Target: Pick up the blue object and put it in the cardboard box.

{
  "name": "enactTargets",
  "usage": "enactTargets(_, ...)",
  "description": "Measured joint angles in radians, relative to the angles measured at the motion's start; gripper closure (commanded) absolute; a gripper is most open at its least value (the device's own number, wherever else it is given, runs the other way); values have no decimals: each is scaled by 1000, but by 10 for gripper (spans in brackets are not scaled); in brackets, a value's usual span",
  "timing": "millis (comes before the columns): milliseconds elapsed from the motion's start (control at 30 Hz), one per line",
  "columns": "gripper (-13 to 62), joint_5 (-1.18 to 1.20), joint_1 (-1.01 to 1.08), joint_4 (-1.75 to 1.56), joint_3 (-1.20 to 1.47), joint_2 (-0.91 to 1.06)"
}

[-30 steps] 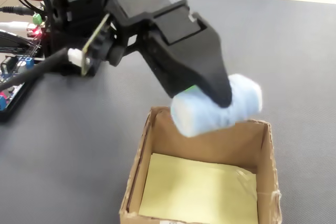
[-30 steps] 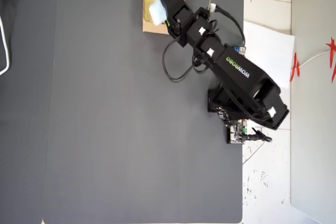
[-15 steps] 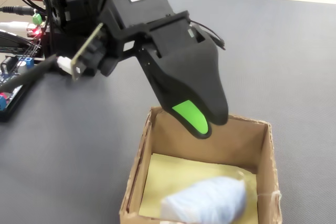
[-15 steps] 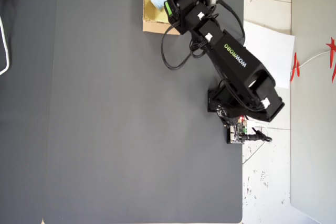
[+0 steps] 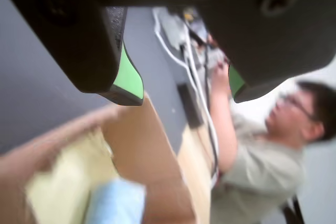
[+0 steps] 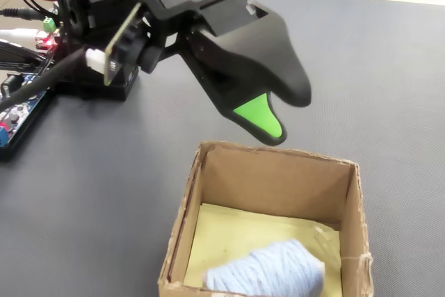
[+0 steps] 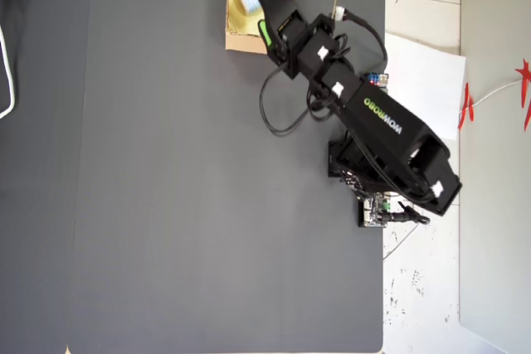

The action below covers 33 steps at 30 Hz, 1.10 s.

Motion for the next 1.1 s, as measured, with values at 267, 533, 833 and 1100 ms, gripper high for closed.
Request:
enactTargets(267, 154, 41, -267, -152, 262, 196)
enactTargets(533, 153, 51, -469, -224, 494, 265)
enactTargets(833, 153, 92, -643, -115, 560, 267)
enactTargets(1100, 153, 120, -601, 64, 560, 267)
